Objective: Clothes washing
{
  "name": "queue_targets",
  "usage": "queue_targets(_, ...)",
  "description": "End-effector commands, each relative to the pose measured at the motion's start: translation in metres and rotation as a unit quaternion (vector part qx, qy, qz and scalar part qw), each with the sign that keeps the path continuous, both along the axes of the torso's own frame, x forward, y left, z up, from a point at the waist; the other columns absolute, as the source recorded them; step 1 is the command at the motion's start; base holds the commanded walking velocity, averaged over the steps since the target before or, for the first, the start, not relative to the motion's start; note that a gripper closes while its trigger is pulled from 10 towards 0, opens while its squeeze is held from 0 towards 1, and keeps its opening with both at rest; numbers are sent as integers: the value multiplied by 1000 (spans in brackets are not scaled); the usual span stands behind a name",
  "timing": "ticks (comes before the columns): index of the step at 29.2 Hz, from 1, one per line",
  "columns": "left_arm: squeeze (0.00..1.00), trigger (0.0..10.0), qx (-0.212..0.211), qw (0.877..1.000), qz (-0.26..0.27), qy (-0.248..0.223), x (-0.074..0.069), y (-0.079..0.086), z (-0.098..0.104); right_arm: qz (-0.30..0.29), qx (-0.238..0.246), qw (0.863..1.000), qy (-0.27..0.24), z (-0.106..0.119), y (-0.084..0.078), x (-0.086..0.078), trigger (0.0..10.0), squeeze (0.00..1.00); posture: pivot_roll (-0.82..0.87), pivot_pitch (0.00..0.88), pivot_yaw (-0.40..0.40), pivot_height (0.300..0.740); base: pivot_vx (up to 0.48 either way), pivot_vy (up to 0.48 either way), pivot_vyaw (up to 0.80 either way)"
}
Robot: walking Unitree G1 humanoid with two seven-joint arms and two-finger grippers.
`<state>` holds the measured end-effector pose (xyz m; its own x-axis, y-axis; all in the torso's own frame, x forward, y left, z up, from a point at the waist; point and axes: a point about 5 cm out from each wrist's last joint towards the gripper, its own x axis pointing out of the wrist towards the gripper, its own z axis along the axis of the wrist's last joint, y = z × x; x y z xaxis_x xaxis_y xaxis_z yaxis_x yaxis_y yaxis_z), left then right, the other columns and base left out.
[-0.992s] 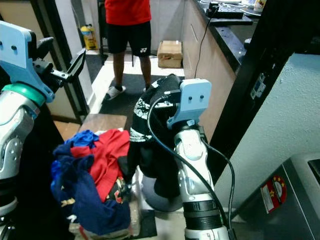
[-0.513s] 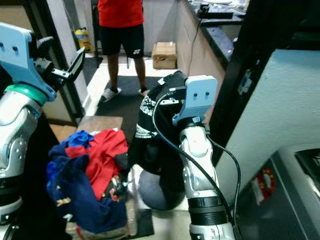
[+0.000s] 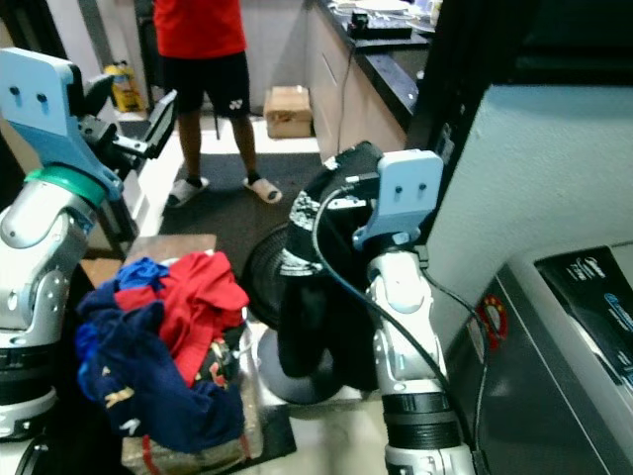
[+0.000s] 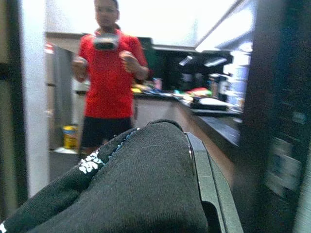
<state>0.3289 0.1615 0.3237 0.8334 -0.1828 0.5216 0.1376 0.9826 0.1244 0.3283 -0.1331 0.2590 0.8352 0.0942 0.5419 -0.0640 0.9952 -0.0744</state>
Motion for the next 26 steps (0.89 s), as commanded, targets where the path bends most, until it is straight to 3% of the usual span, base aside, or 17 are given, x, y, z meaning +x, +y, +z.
queue_targets(1, 0, 10000, -1, 1000, 4, 2, 1, 1, -2, 2, 7, 1000, -17, 9, -1, -1, 10000, 0, 18, 3, 25, 740, 0, 0, -800)
queue_targets(26, 0, 10000, -4, 1000, 8, -17, -1, 3, 7, 12, 12, 999, -27, 16, 1, 0, 10000, 0, 37, 0, 14, 740, 0, 0, -800)
